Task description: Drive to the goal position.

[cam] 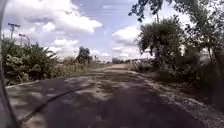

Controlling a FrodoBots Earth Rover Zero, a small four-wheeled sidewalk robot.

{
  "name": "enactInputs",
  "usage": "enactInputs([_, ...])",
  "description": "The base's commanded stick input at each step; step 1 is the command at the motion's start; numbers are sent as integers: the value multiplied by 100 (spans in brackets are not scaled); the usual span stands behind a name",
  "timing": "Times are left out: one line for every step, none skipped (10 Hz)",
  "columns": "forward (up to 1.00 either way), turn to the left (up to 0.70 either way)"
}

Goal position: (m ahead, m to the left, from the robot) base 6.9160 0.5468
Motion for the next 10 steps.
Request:
enactInputs([70,0])
enactInputs([70,0])
enactInputs([70,-4])
enactInputs([70,-16])
enactInputs([70,-22])
enactInputs([70,-27])
enactInputs([70,-32])
enactInputs([70,-34])
enactInputs([70,-20])
enactInputs([70,-2])
